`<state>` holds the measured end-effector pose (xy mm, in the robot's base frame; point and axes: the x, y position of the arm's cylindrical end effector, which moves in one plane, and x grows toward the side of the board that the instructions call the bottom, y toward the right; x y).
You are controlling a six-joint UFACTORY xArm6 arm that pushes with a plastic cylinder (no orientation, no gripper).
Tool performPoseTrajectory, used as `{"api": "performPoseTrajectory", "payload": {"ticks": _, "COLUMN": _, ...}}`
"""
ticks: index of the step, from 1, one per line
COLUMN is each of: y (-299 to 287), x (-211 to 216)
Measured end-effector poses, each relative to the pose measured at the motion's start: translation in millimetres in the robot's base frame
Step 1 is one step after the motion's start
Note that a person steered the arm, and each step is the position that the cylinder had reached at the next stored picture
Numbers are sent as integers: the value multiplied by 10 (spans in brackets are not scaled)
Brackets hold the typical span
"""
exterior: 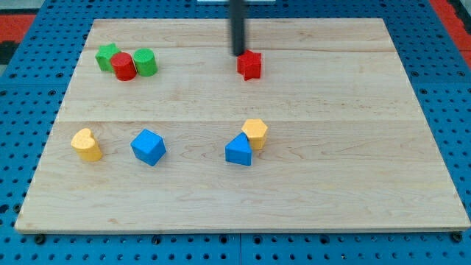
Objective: Move the red star closer to the green circle
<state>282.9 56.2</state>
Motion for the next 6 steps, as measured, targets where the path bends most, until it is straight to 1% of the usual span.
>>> {"api": "performPoseTrajectory", "payload": {"ticks": 1, "y": 649, "x": 168}}
{"api": "performPoseTrajectory", "payload": {"ticks": 2, "y": 529, "x": 541}}
{"api": "performPoseTrajectory", "payload": {"ticks": 3, "y": -365, "x": 87}}
{"api": "performPoseTrajectory", "payload": {"ticks": 4, "y": -875, "x": -79}}
{"api": "performPoseTrajectory", "payload": {"ticks": 5, "y": -7, "x": 115}}
{"api": "performPoseTrajectory", "payload": {"ticks": 6, "y": -50, "x": 520}}
